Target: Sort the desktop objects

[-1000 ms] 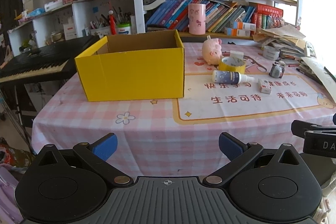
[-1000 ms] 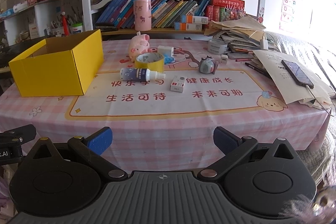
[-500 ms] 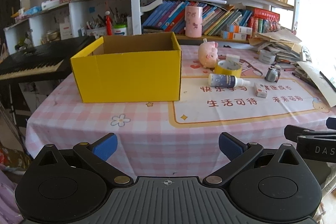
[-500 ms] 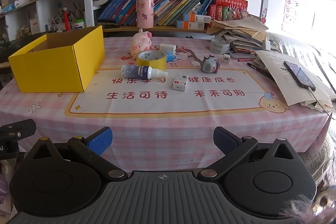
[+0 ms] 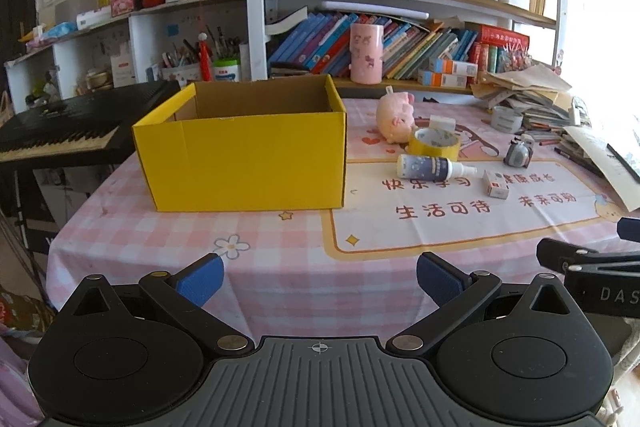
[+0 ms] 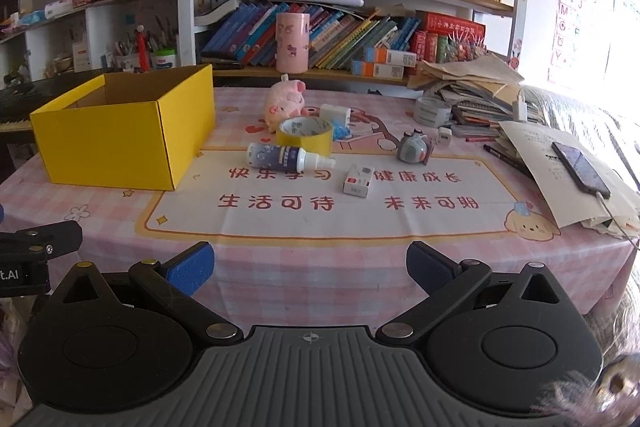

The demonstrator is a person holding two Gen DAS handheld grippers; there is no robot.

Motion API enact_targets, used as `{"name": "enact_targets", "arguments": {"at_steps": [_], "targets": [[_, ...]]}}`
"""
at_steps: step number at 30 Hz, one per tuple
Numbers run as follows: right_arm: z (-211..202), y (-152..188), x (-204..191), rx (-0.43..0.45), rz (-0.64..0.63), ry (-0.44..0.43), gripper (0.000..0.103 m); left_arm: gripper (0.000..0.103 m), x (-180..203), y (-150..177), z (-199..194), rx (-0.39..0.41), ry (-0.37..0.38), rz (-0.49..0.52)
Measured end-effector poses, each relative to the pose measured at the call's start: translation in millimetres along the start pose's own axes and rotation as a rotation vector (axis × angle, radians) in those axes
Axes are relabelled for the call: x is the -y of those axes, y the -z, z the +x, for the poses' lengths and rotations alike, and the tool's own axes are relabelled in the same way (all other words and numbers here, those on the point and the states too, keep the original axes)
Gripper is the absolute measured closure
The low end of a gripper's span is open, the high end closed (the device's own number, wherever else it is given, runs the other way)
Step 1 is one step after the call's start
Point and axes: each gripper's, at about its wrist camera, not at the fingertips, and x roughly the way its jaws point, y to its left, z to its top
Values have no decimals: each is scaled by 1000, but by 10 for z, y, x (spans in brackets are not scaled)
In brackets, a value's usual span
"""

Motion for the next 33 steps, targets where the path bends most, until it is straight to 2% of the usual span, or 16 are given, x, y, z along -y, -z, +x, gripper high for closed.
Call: {"name": "enact_targets", "arguments": {"at_steps": [10,15,21,25,33], "targets": [[23,-21,104,-1,66,-10,0,0,-28,-5,68,-16,62,-19],[49,-26,69,-10,44,25,0,0,90,-10,99,-53,43,82],[94,-28,93,-22,50,-5,0,0,115,-25,117,-51,42,95],[151,-41,85,-36,39,30,0,0,86,-39,150,-64,52,75],[237,-58,128,-42,39,22,0,0,88,-81,246,-68,45,18]]}}
